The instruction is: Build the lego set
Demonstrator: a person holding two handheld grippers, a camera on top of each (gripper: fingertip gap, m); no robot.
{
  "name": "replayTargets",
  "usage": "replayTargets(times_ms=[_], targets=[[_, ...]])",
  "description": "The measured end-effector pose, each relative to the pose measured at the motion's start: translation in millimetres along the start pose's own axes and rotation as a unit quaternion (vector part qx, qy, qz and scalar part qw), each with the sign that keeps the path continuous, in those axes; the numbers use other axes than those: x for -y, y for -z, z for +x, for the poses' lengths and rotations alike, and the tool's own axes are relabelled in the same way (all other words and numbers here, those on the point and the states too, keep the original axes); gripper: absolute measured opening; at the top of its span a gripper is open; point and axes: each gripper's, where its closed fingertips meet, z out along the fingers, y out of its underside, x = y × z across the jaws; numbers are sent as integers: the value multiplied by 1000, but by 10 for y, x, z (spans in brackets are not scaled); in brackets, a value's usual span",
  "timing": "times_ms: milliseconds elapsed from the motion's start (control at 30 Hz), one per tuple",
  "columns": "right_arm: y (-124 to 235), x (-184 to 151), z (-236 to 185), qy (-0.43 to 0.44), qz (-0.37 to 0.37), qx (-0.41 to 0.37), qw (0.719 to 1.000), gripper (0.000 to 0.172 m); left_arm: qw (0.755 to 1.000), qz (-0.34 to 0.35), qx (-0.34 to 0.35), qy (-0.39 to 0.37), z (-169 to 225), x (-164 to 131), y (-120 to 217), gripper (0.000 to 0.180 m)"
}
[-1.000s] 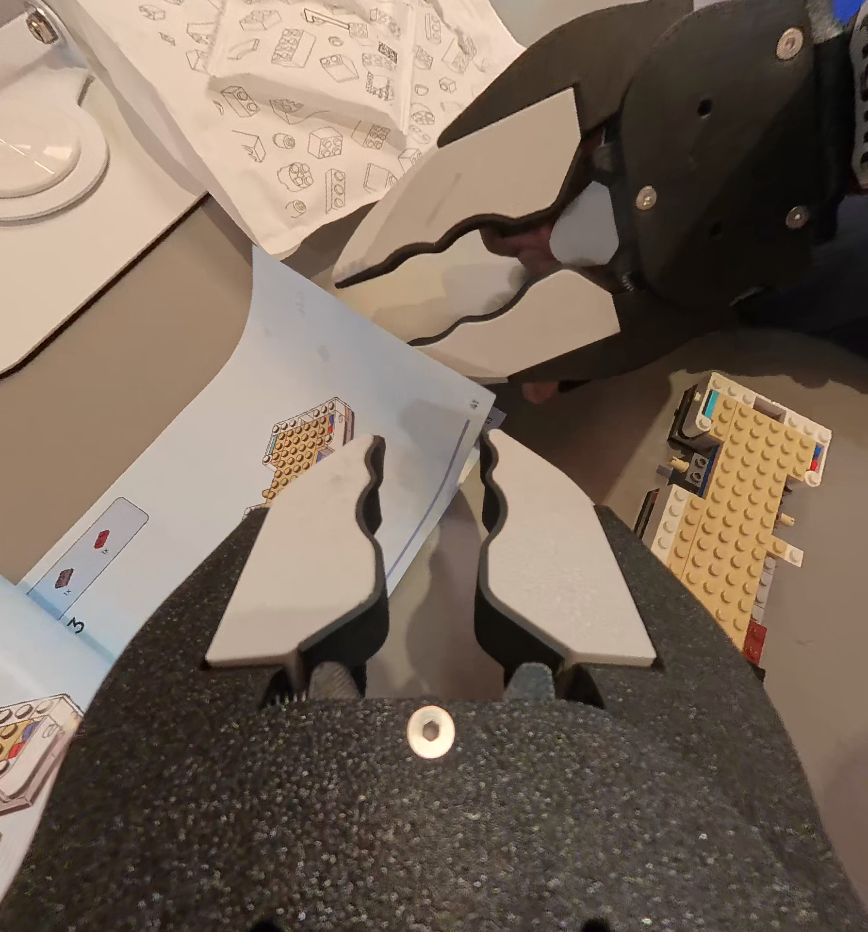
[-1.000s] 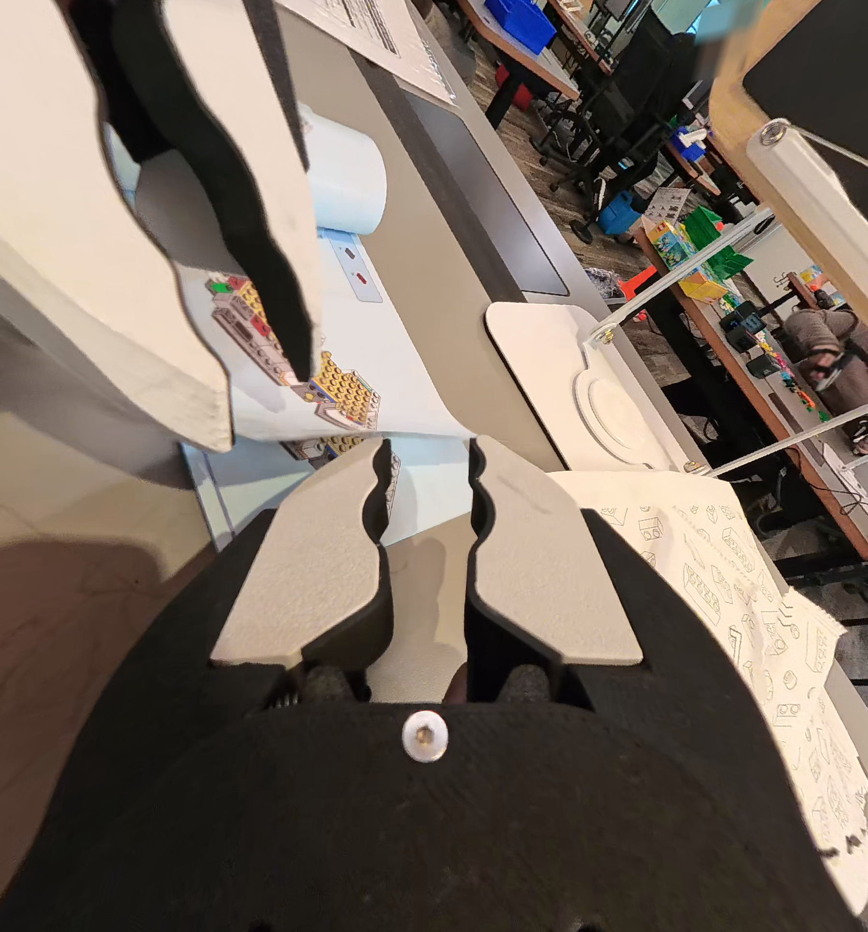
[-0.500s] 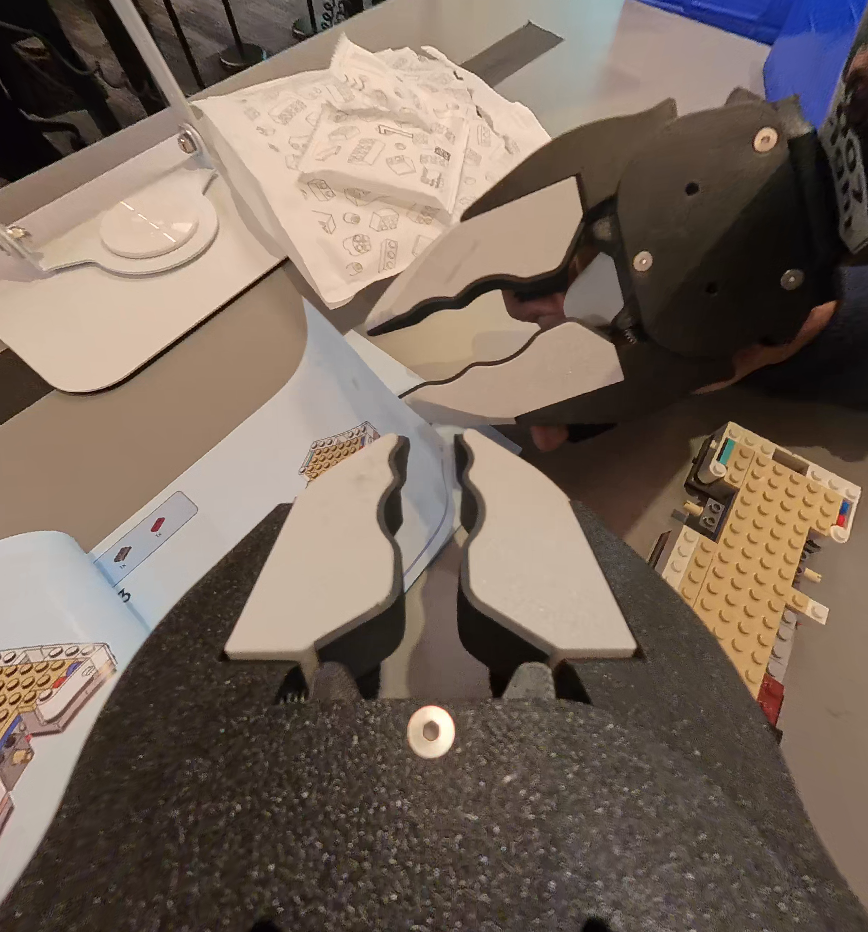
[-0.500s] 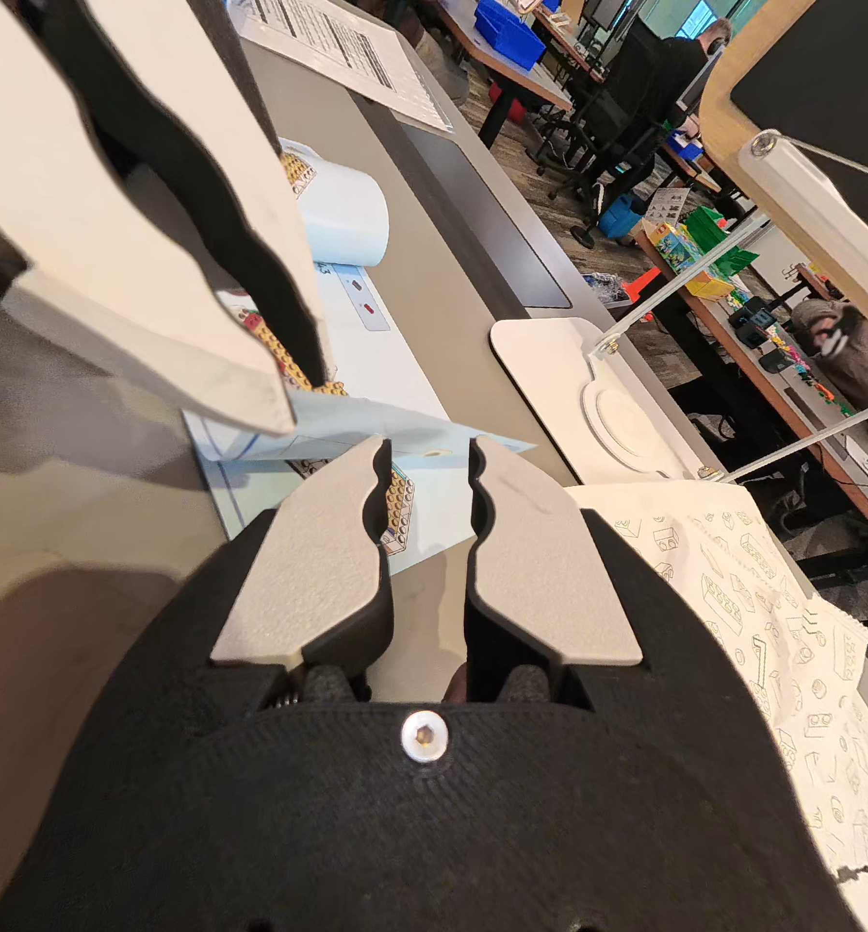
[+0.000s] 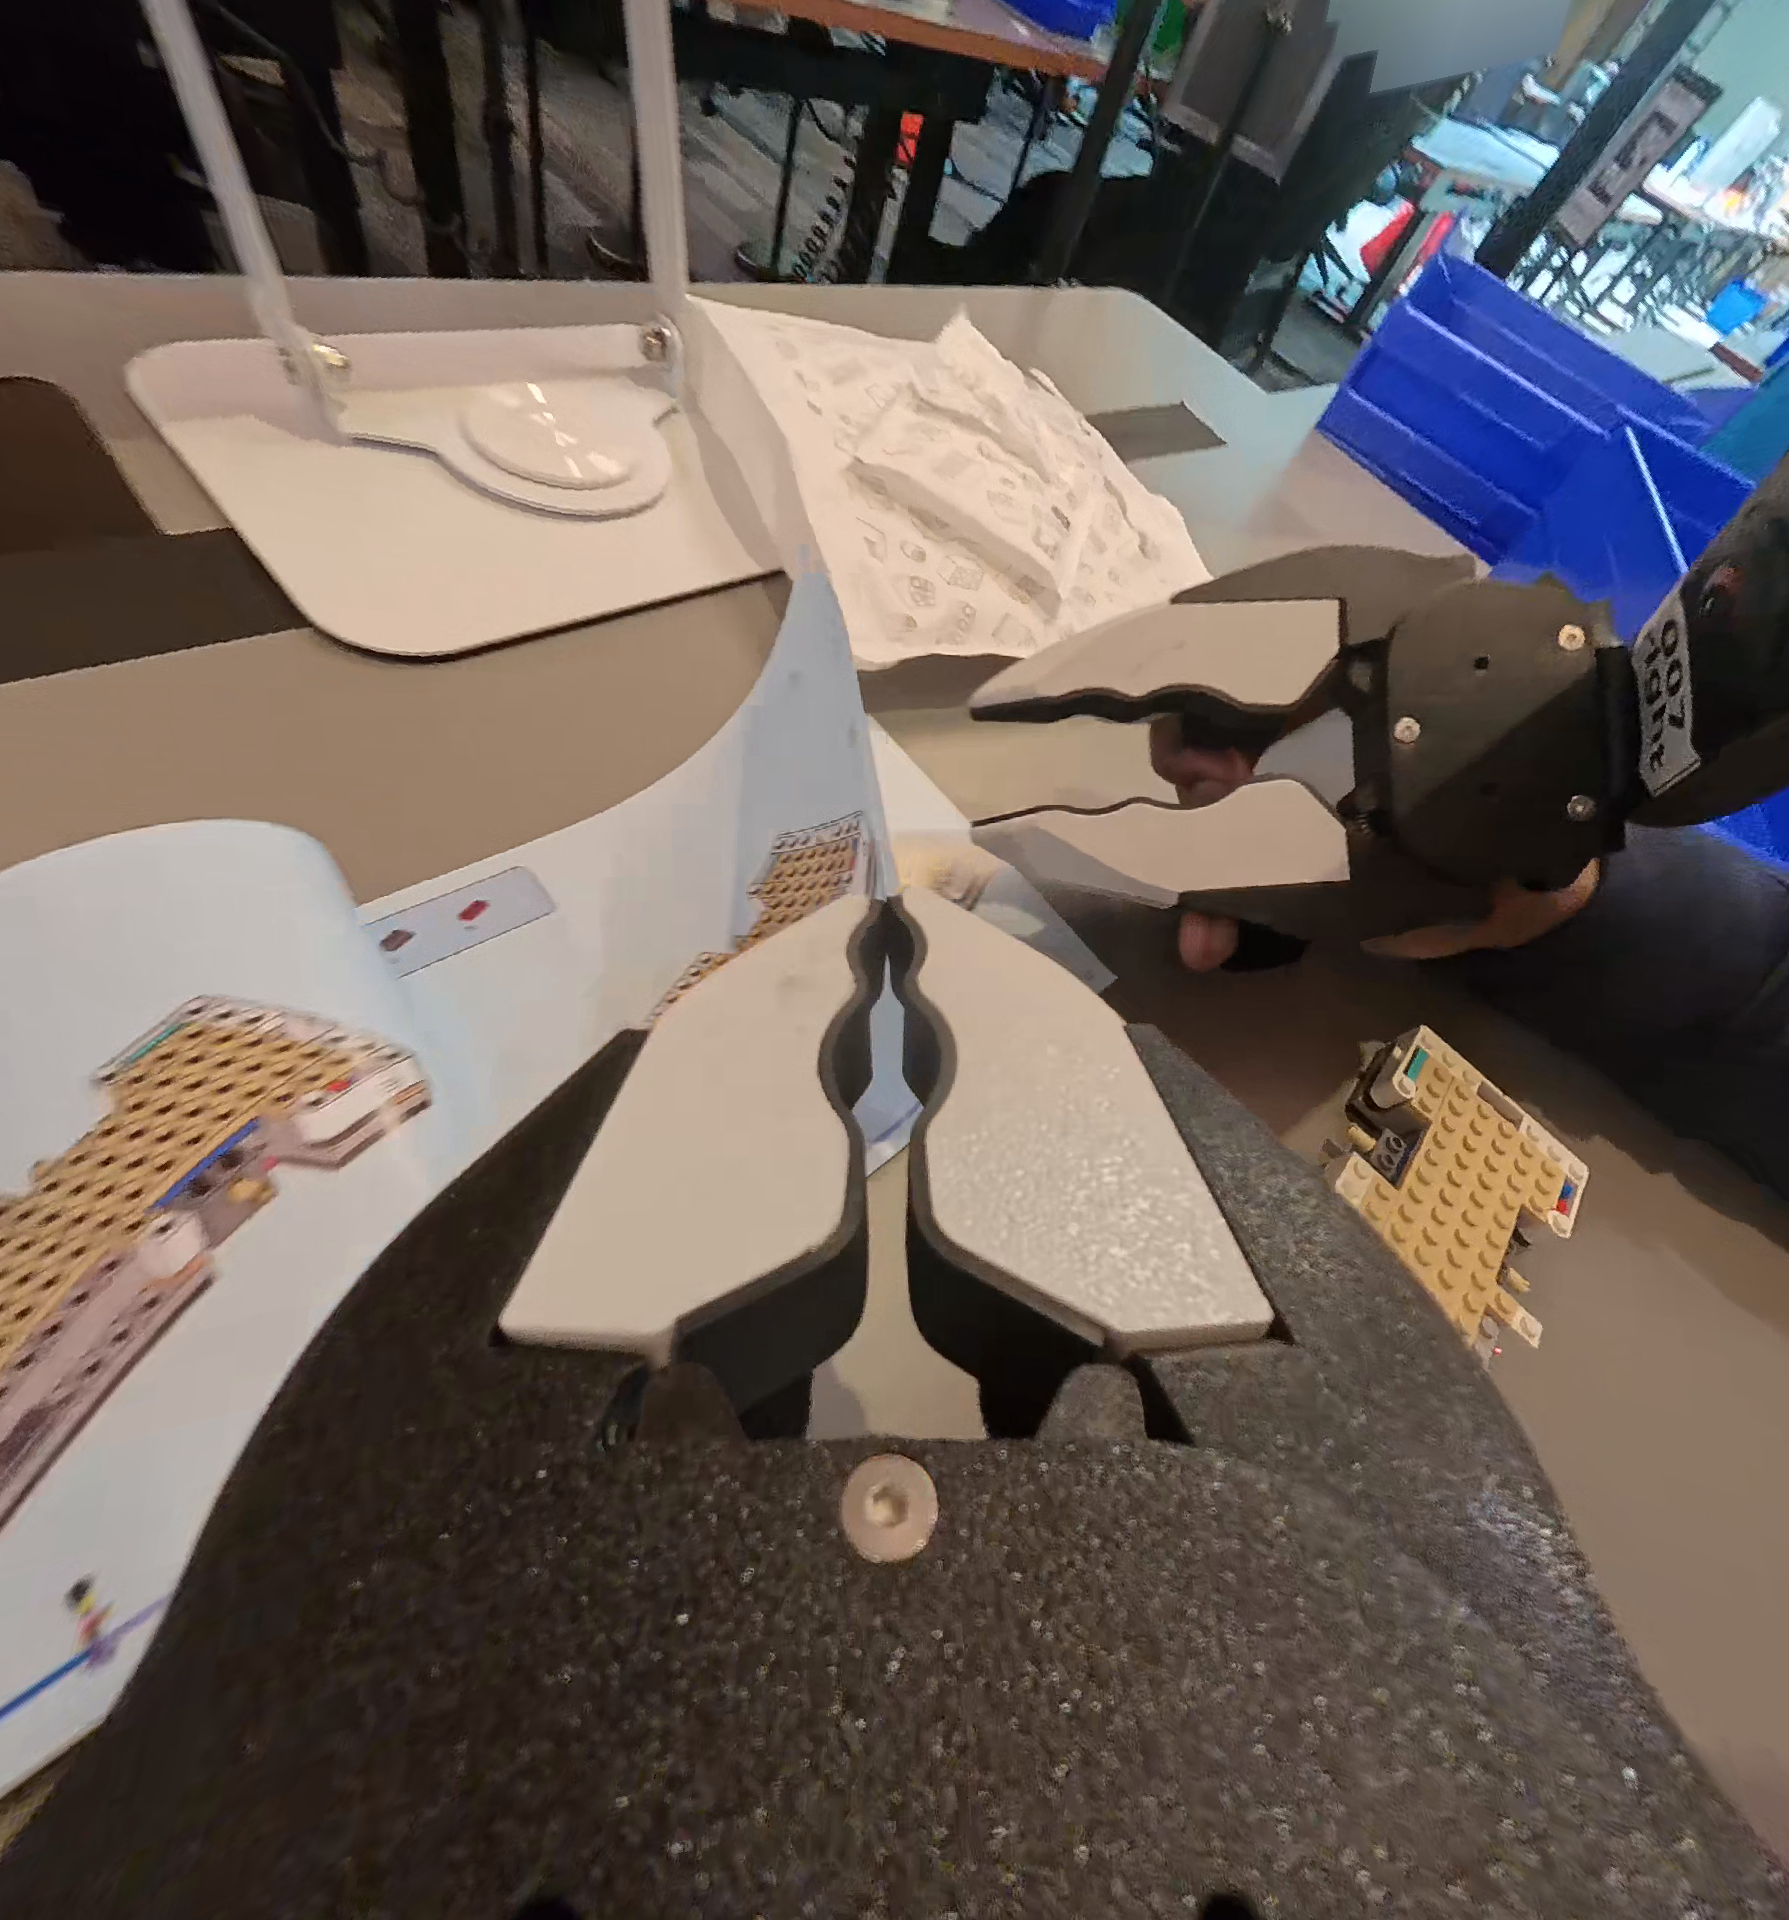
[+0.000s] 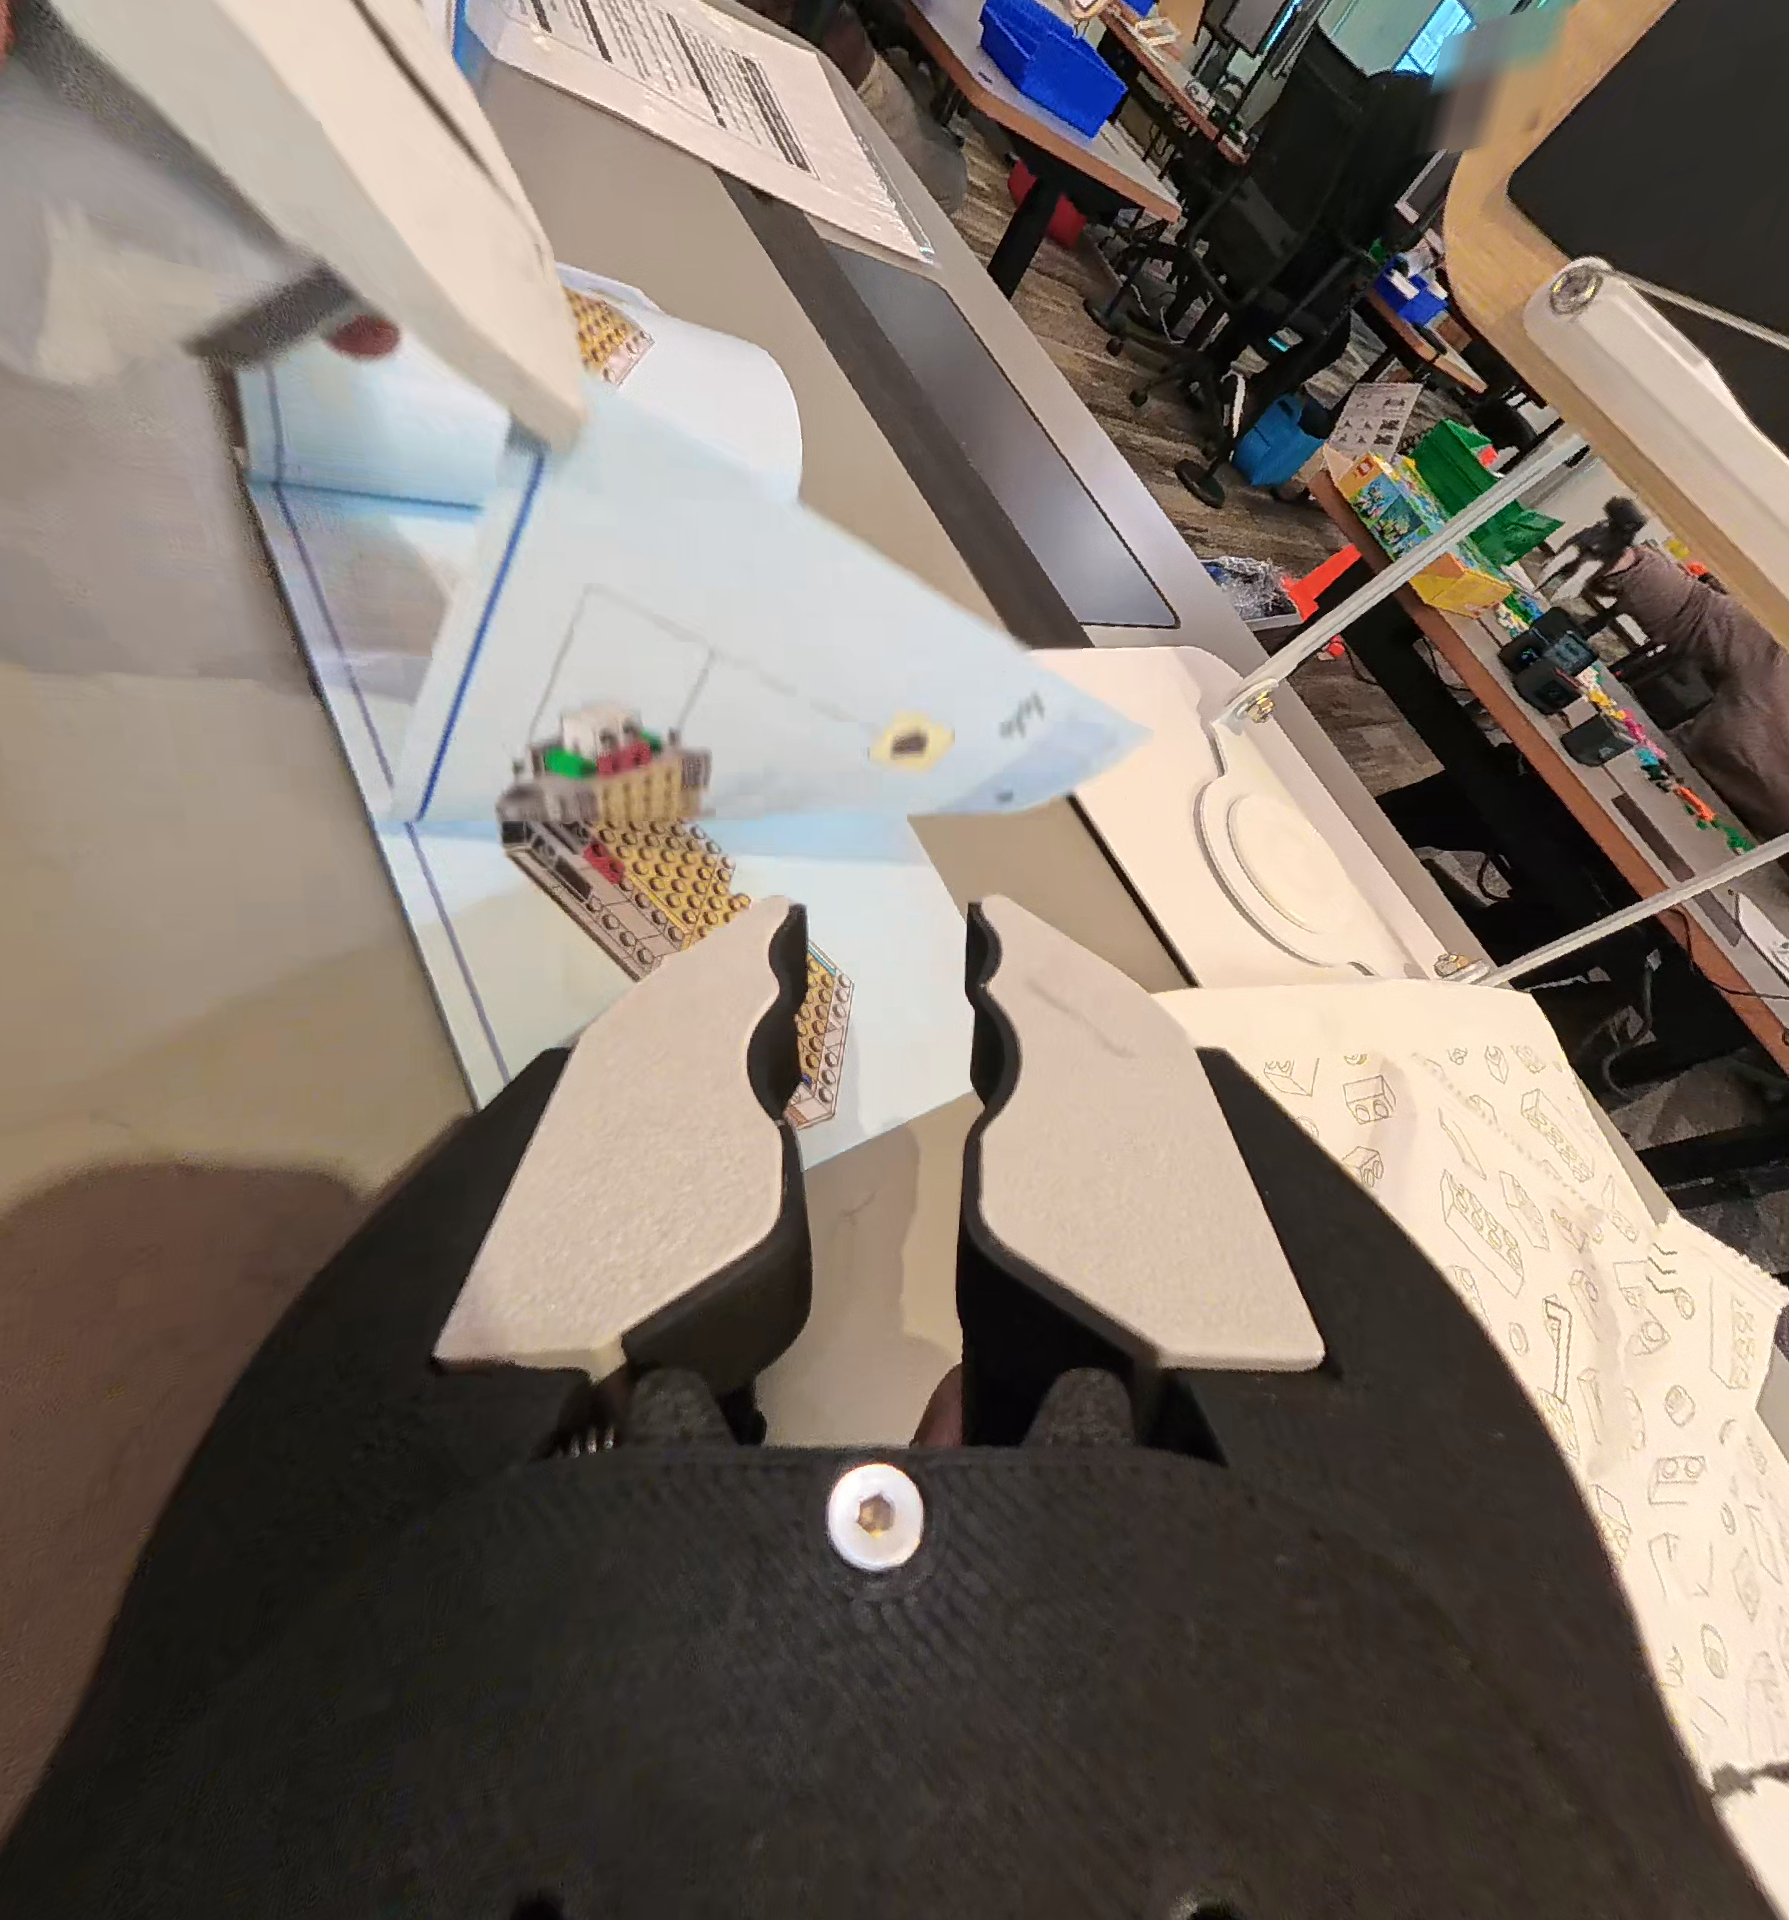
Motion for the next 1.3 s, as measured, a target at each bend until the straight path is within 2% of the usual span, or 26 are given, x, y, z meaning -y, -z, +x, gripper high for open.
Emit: replayTargets(times_ms=[33,200,367,500,633,800,933,1067,1200,1300], targets=[[3,-7,-1,-1,-2,1,1000,29,1000,9,9,4,-61,19,70,0],[24,-36,-52,-4,-24,19,1000,29,997,42,56,38,-457,27,463,0],[66,60,-126,15,-53,34,998,29,992,46,82,86,-809,-128,761,0],[-7,176,-225,56,-85,56,993,29,990,28,105,89,-978,-227,908,0],[-227,280,-342,105,-114,74,985,29,988,-2,128,84,-1099,-364,992,3],[-488,377,-466,165,-142,98,971,29,986,-71,144,54,-1123,-517,1070,26],[-647,460,-548,155,-140,114,971,29,972,-112,208,-19,-1179,-551,1213,37],[-740,543,-602,150,-133,115,973,29,940,-194,271,-75,-1310,-748,1343,43],[-809,622,-629,145,-129,117,974,29,903,-266,315,-117,-1430,-929,1458,34],[-863,685,-649,147,-128,119,974,29,889,-287,331,-132,-1499,-981,1518,14]])
